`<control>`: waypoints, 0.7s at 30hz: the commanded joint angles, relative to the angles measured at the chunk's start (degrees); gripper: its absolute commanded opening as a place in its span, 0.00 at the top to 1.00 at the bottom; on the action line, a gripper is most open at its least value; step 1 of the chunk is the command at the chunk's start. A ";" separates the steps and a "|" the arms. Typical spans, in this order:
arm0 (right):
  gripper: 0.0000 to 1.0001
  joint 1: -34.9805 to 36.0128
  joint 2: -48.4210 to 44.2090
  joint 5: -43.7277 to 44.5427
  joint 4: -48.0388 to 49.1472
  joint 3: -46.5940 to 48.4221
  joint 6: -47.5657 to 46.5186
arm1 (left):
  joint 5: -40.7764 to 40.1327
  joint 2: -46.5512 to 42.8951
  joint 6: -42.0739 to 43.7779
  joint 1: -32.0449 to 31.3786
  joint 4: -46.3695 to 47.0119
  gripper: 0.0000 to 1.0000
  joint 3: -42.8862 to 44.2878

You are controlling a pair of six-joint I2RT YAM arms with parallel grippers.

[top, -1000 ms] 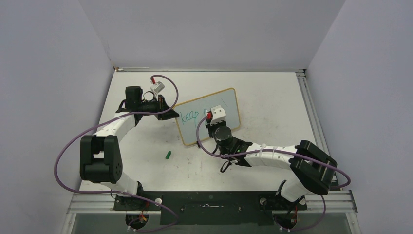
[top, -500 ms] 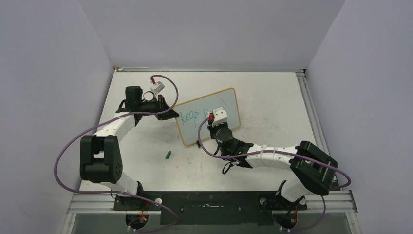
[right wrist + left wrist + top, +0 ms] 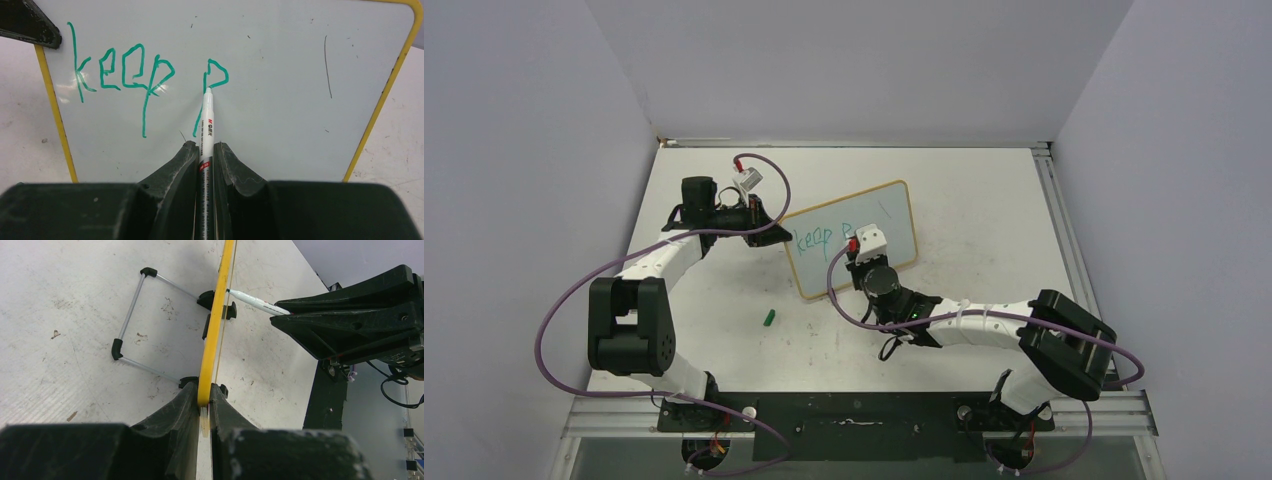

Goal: Write a sentence on the whiteboard

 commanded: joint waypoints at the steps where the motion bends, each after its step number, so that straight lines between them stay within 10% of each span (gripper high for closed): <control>1: 0.95 0.56 -1.47 1.23 1.32 -0.59 -0.15 | 0.01 -1.49 0.77 0.22 -0.23 1.00 2.47; 21: 0.95 -2.42 -3.06 0.74 2.94 0.71 -3.22 | -0.07 -1.49 0.76 0.22 -0.37 1.00 2.46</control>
